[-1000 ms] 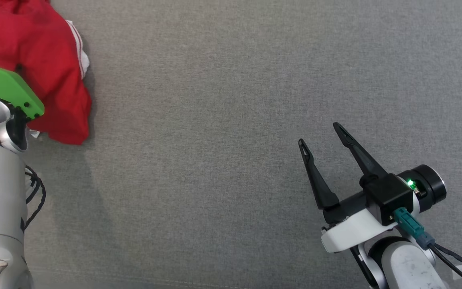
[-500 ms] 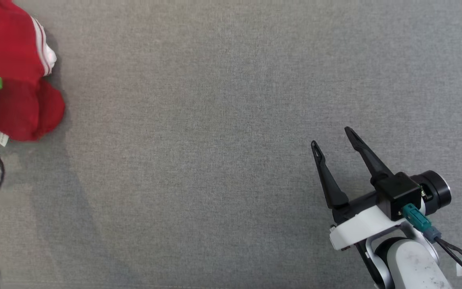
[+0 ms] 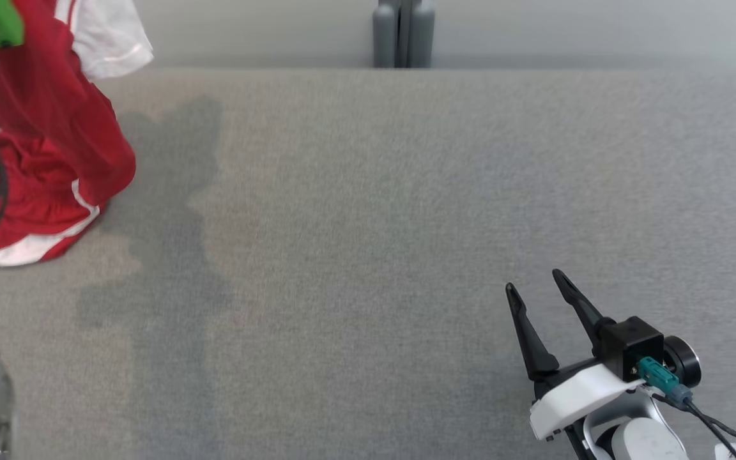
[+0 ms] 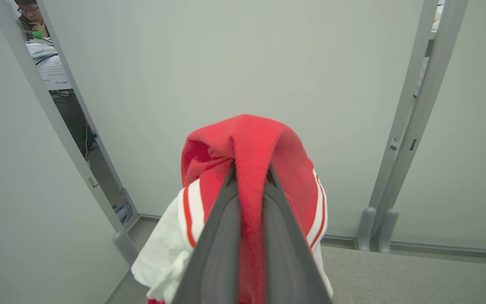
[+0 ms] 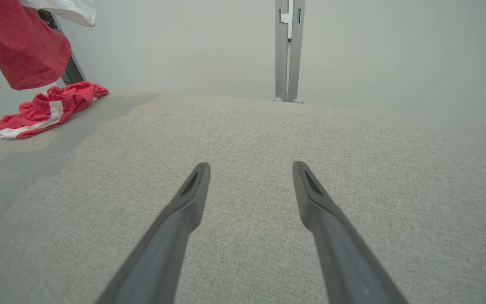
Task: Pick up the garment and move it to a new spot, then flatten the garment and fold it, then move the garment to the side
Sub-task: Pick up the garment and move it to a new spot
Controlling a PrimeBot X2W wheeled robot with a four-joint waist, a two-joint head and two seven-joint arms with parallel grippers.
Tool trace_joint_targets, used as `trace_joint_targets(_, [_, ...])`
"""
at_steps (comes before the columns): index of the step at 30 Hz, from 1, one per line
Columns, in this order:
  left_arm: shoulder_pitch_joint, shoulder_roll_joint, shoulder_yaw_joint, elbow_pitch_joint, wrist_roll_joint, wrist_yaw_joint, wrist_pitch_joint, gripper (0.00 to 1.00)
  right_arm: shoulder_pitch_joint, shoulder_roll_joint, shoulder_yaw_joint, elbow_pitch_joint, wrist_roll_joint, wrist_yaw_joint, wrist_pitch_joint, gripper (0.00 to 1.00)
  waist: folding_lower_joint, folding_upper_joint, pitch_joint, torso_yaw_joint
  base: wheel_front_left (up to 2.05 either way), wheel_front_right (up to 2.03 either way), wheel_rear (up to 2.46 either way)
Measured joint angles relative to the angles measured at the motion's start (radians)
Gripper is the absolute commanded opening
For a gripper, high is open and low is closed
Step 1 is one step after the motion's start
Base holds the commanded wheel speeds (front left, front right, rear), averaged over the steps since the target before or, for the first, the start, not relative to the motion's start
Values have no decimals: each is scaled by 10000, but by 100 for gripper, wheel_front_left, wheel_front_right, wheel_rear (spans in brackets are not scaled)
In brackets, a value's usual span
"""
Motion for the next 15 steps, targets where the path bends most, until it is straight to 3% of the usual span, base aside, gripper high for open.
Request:
trace_joint_targets(10, [604, -2136, -920, -2115, -807, -424, 230, 0, -111, 4, 59, 278, 132, 0, -138, 100, 0, 0, -1335, -1276, 0, 0, 0])
trace_joint_targets(15, [1477, -2560, -1649, -2571, -1218, -497, 182, 0, -271, 0, 73, 242, 148, 0, -140, 100, 0, 1, -1476, -2167, 0, 0, 0])
